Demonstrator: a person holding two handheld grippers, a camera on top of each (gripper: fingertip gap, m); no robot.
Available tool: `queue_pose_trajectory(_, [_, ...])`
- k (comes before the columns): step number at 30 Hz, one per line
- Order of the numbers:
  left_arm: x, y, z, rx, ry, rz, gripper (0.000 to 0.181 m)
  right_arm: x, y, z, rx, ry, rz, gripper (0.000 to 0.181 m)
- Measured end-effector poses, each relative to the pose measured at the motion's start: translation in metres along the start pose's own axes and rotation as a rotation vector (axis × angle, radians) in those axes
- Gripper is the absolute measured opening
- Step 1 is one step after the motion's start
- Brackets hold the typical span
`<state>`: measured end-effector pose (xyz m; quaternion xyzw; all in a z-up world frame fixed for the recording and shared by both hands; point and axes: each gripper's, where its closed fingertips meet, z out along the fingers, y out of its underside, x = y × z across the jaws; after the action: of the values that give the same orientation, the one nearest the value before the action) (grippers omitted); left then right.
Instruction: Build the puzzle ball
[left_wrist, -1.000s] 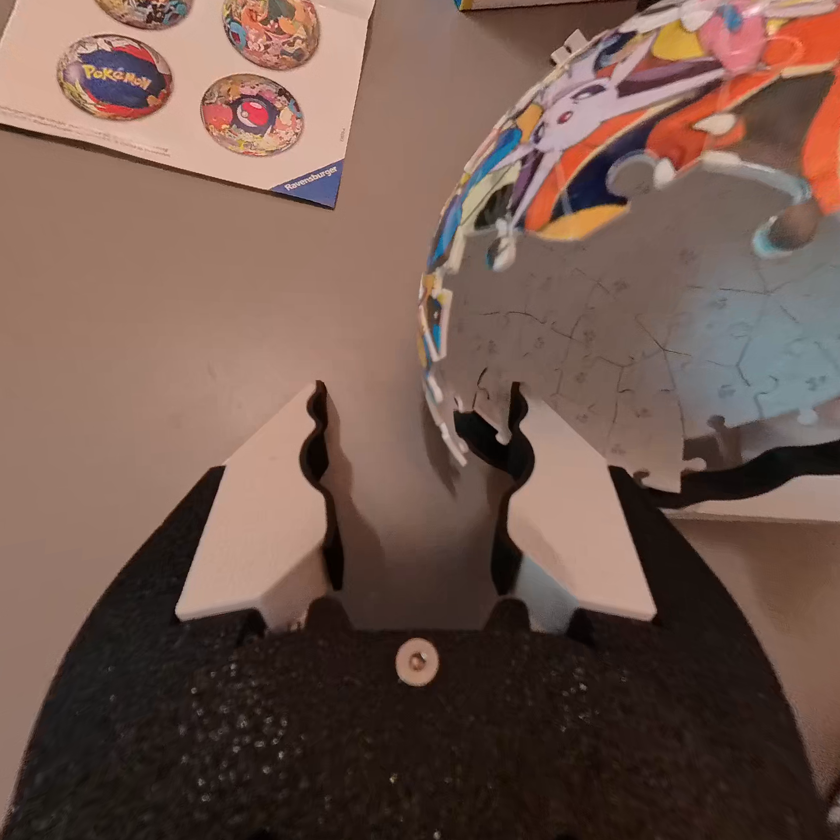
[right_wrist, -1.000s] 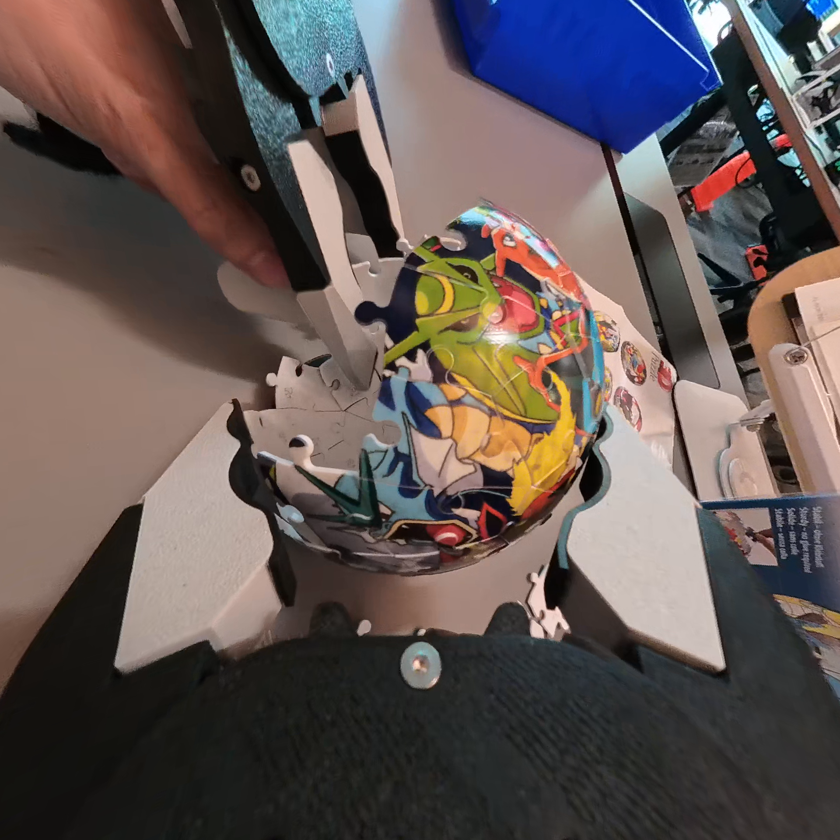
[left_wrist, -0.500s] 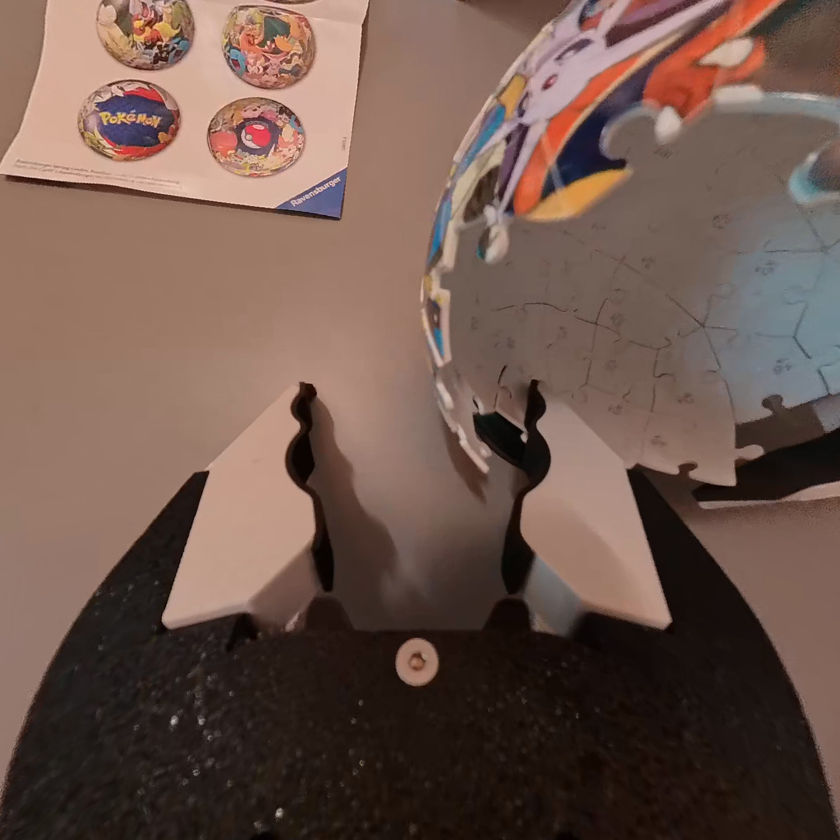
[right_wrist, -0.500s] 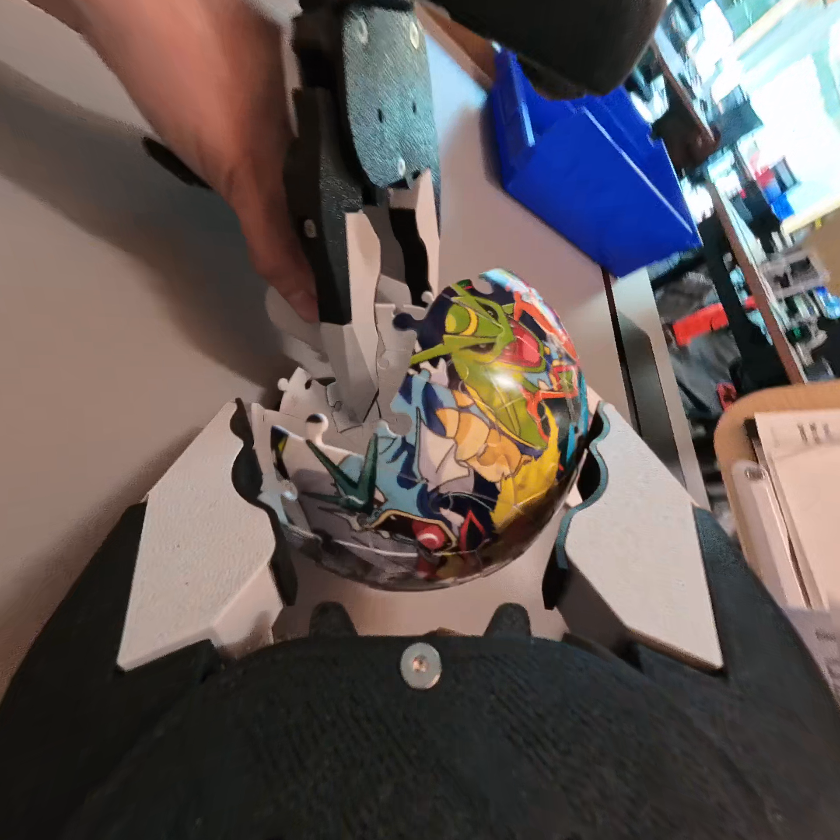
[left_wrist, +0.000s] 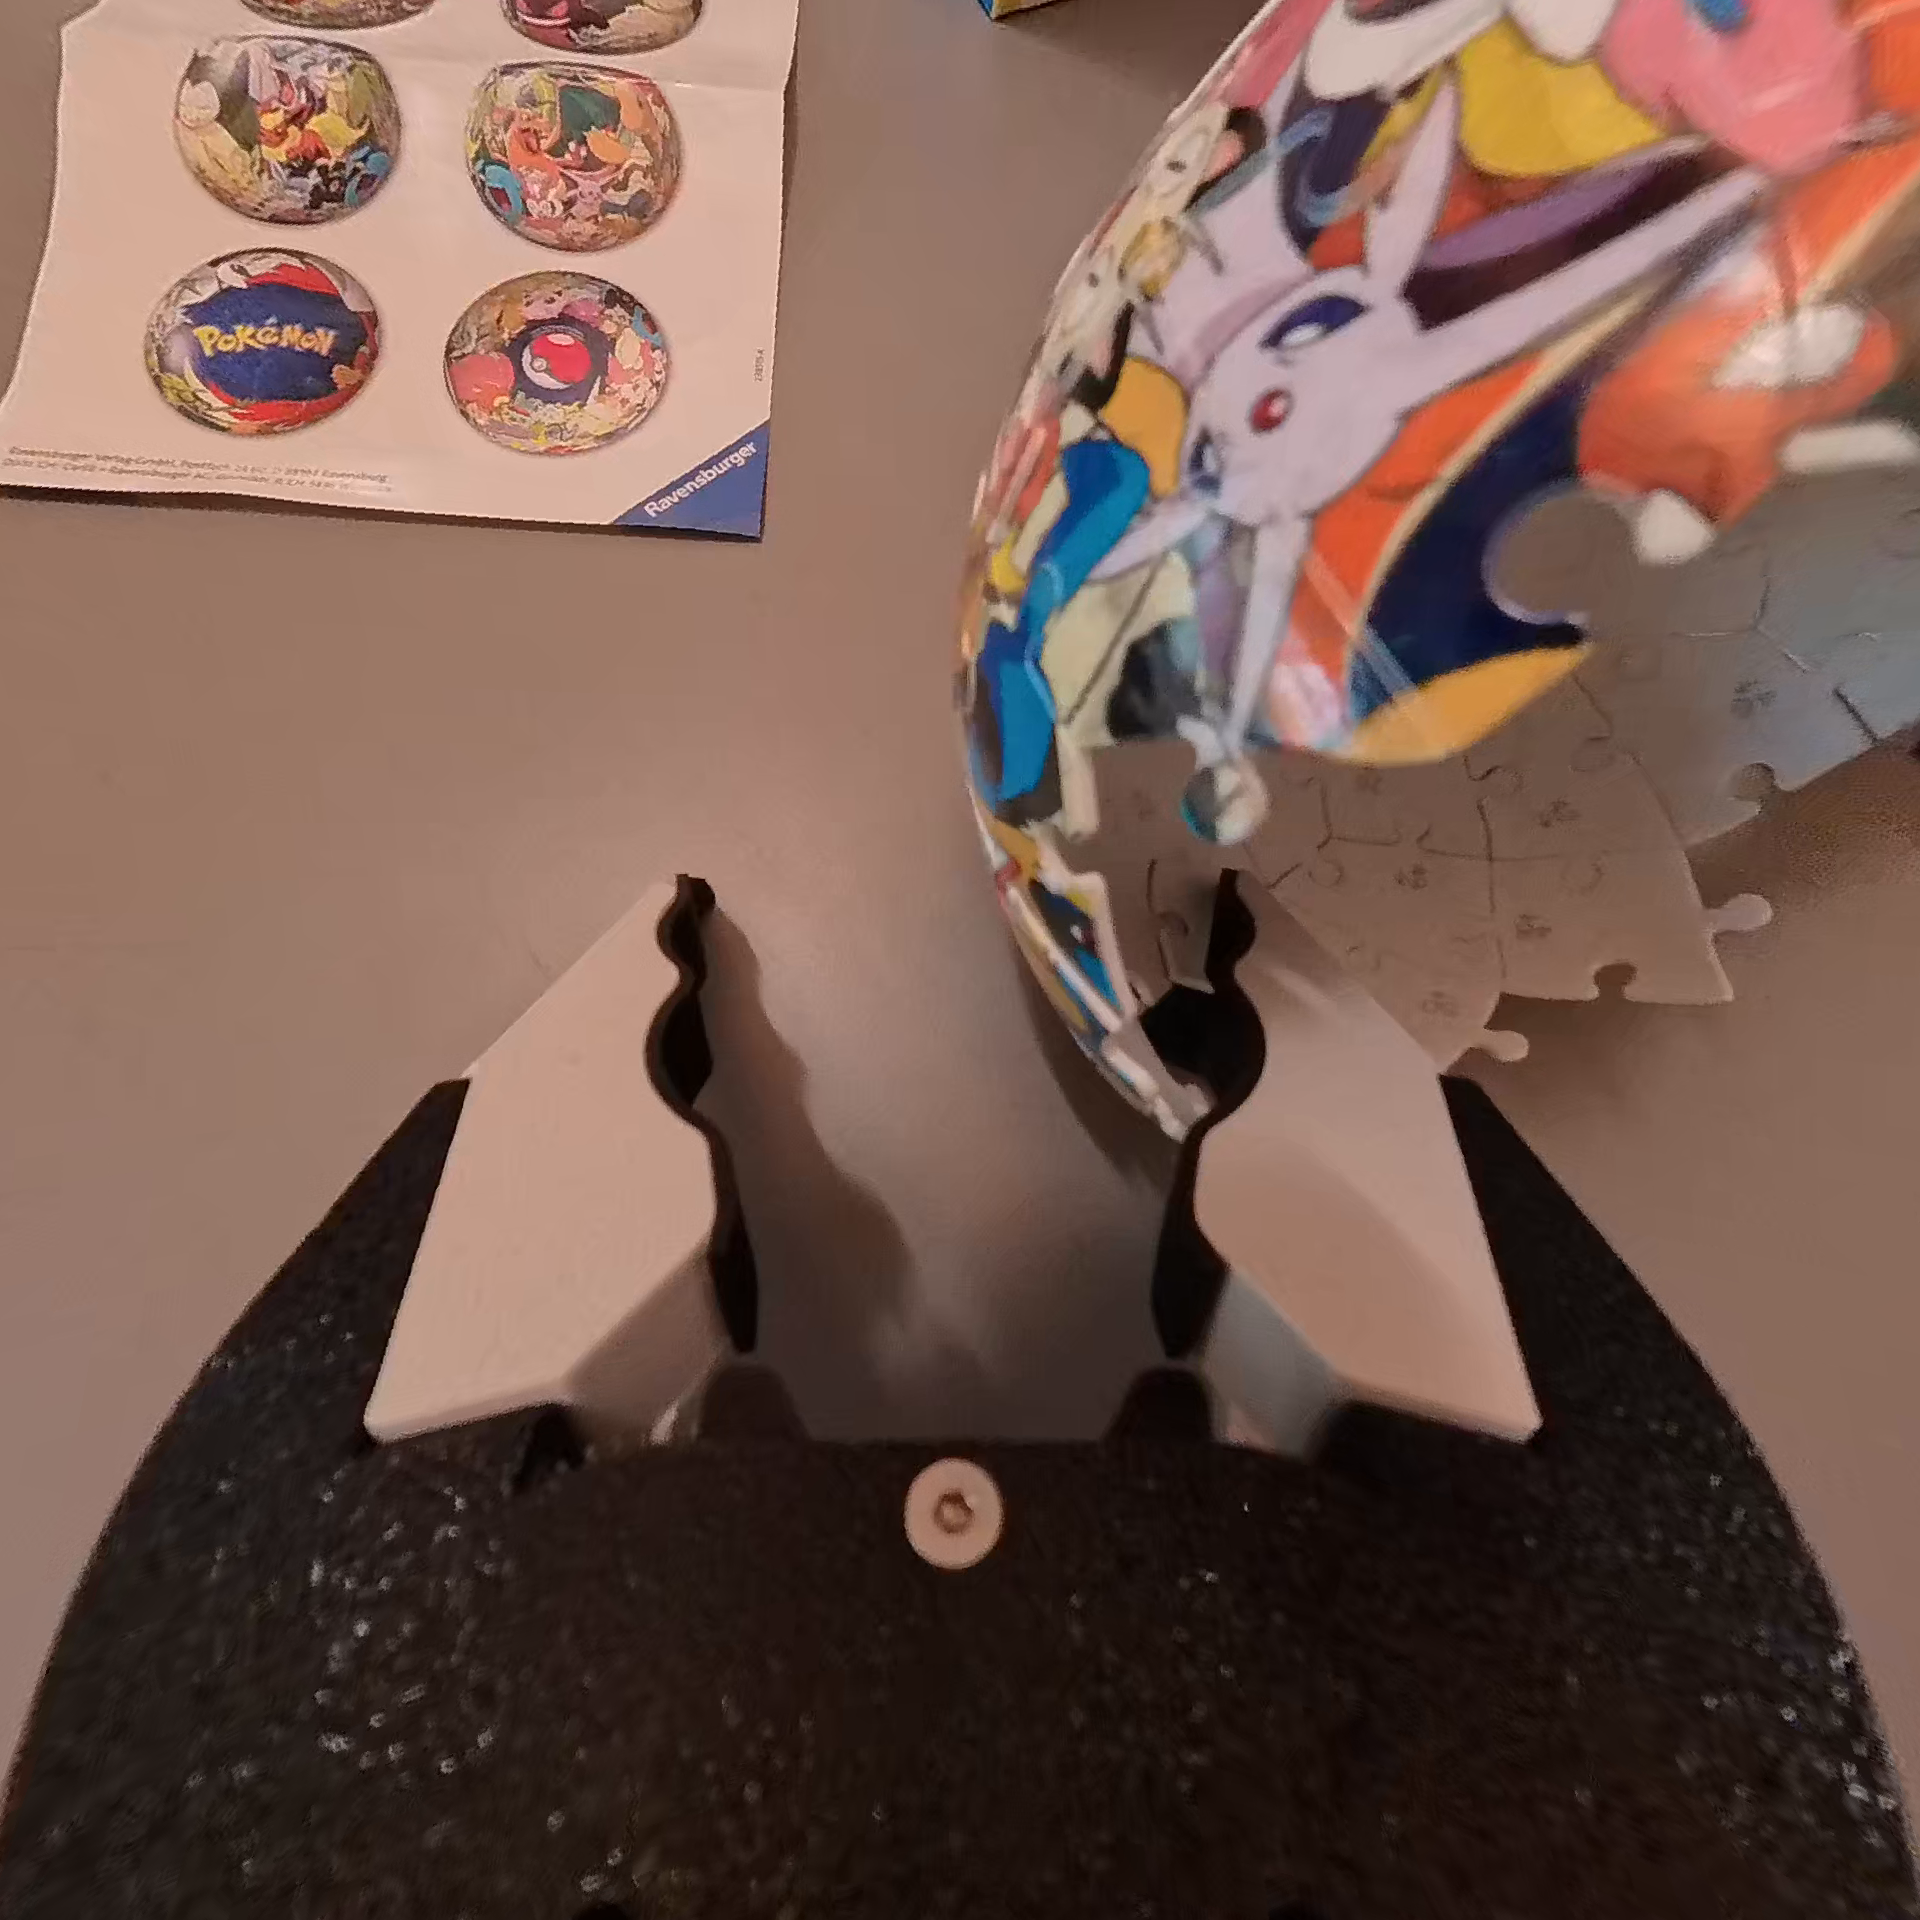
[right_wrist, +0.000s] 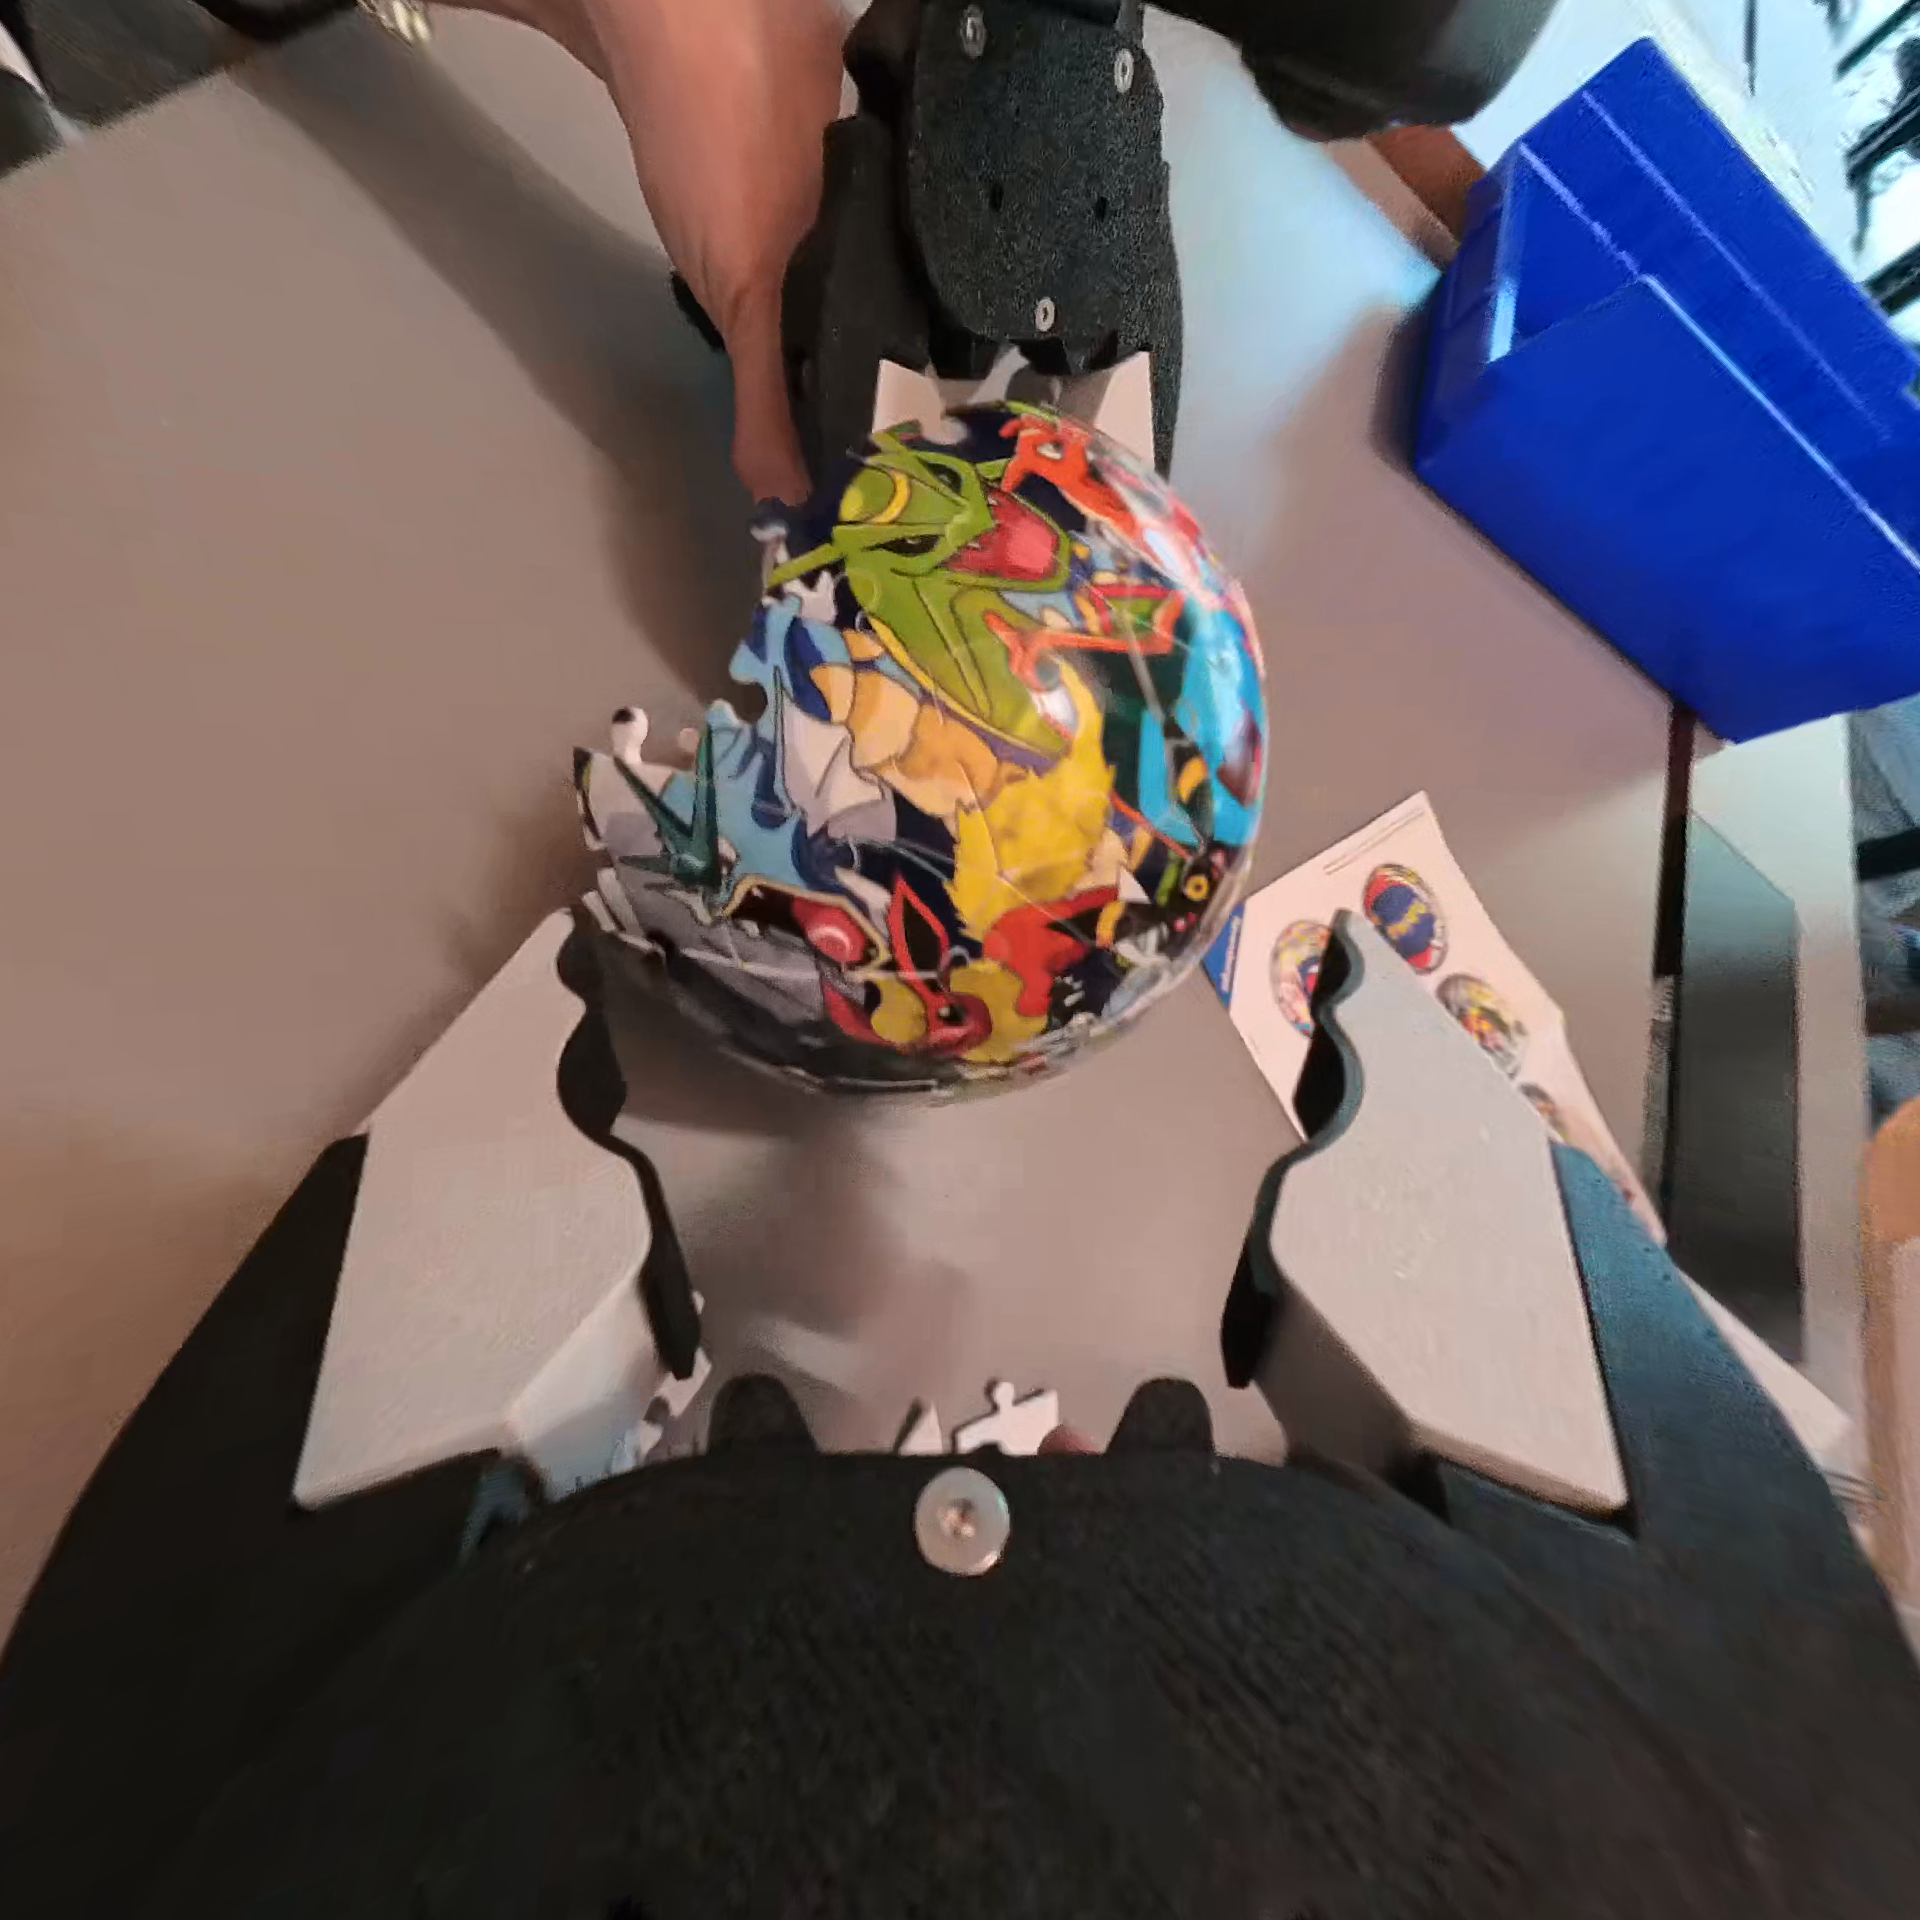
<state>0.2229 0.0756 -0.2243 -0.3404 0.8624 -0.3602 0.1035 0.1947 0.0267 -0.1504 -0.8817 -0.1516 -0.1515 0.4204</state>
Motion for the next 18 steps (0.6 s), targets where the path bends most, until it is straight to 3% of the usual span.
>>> queue_pose_trajectory(1, [0.0,0.0,0.0,0.001,0.001,0.004,0.095,-0.001,-0.002,-0.003,0.028,-0.019,0.016,0.133])
queue_pose_trajectory(3, [0.001,-0.001,0.0,0.006,-0.001,0.017,0.094,-0.005,-0.004,0.001,0.074,-0.054,0.016,0.134])
queue_pose_trajectory(7, [0.0,-0.003,-0.001,0.009,-0.016,0.051,0.094,-0.005,0.011,0.017,0.022,-0.058,-0.057,0.139])
queue_pose_trajectory(12, [0.0,-0.005,0.001,0.018,-0.016,0.081,0.096,-0.006,-0.003,0.028,0.064,-0.07,-0.176,0.141])
queue_pose_trajectory(16, [0.003,-0.006,0.007,0.034,0.018,0.066,0.095,-0.004,-0.002,0.031,0.051,-0.056,-0.153,0.141])
queue_pose_trajectory(18, [-0.002,-0.006,0.007,0.032,-0.005,0.06,0.105,-0.002,-0.001,0.029,0.021,-0.05,-0.126,0.14])
